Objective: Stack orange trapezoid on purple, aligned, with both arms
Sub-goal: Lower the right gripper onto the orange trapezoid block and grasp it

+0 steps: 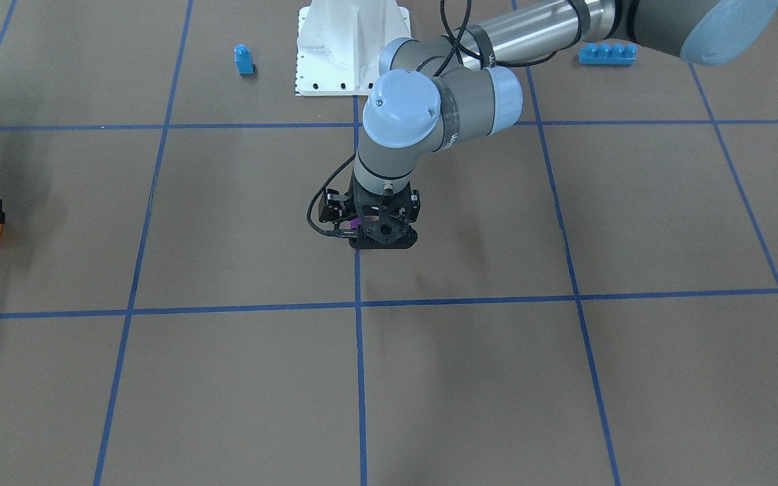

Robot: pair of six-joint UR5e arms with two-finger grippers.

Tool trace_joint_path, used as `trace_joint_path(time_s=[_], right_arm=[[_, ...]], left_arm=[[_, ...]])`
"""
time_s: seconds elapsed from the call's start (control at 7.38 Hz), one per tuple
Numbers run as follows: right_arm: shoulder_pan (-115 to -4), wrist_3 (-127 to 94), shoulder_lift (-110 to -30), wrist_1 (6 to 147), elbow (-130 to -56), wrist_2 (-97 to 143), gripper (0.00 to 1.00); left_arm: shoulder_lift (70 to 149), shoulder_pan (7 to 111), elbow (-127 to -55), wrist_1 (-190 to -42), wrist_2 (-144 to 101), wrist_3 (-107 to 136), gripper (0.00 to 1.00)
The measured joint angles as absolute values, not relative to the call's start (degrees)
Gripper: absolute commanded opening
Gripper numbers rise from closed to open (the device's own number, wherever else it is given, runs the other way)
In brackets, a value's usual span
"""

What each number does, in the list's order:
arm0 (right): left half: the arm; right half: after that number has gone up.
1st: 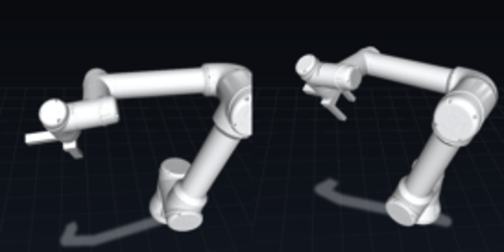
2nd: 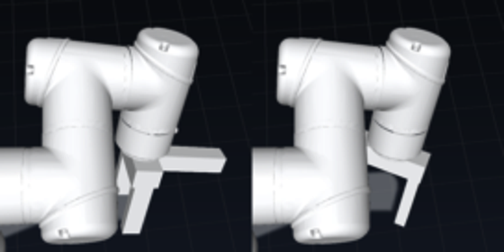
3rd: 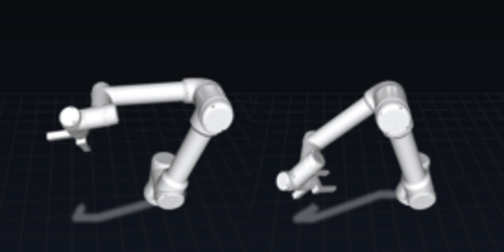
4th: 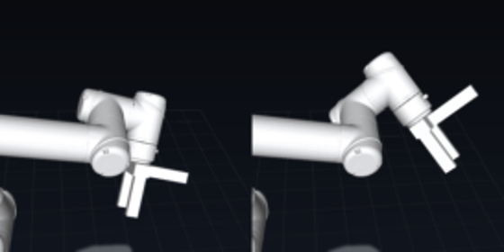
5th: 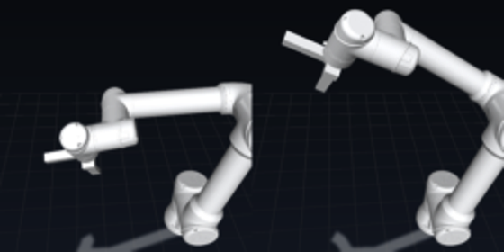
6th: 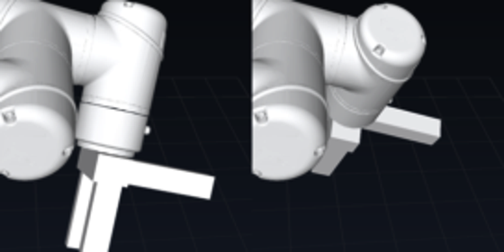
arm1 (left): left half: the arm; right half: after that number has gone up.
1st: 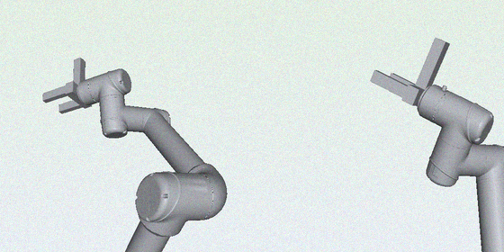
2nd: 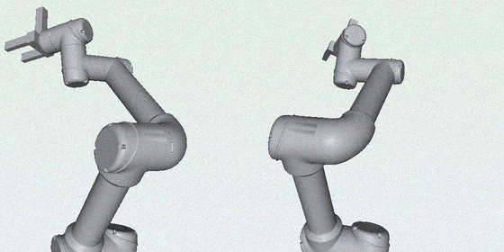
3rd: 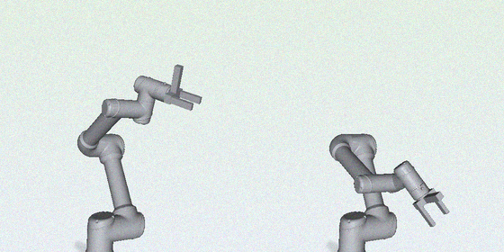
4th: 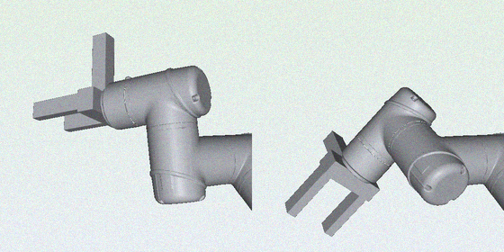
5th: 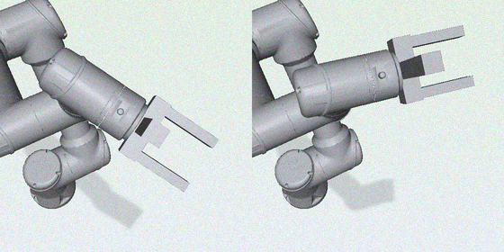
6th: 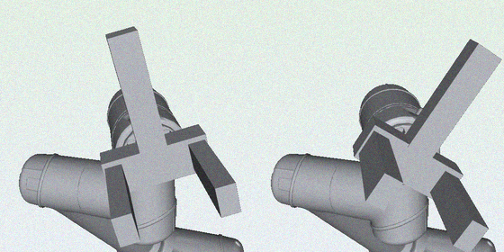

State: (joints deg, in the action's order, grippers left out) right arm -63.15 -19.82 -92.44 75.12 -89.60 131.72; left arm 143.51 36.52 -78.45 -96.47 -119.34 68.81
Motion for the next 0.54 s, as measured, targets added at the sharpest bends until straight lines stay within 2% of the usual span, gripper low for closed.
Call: trace_joint_path(time_s=[0.14,0.27,0.54], right_arm=[[-62.9,-19.8,-92.3,75.1,-89.4,131.7,0.22],[-62.9,-19.8,-92.3,75.1,-89.2,131.7,0.00],[-62.8,-19.9,-92.3,75.1,-89.0,131.7,0.00]], left_arm=[[143.5,36.5,-78.5,-96.5,-119.3,68.8,1.00],[143.5,36.6,-78.7,-96.4,-119.3,68.9,1.00],[143.4,36.8,-80.1,-95.3,-119.4,68.9,1.00]])
